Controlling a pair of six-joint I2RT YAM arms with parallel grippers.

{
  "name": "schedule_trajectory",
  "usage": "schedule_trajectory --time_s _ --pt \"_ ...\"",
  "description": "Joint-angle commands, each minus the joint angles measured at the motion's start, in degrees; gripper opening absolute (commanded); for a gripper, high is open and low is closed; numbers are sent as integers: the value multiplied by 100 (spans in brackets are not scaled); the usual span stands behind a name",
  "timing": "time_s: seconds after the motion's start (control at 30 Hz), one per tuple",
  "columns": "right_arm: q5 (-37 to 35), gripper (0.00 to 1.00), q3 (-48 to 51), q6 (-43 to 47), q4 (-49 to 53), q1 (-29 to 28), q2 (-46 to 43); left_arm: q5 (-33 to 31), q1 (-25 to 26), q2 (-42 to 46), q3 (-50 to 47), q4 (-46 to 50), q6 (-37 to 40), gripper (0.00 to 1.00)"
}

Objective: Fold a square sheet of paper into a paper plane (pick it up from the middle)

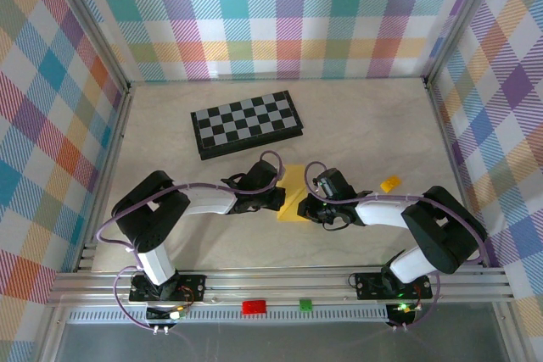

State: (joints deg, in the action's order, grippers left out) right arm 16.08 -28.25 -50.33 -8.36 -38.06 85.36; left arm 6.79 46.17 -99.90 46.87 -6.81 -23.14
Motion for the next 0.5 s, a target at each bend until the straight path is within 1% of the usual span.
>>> schedule_trajectory --time_s 0.0,0.47 --pt "-175 16 21 67 363 1 65 -44 -30 -134 -43 7 -37 0" --pt "-52 23 -51 19 62 1 -443 182 -37 -374 -104 -90 -92 0"
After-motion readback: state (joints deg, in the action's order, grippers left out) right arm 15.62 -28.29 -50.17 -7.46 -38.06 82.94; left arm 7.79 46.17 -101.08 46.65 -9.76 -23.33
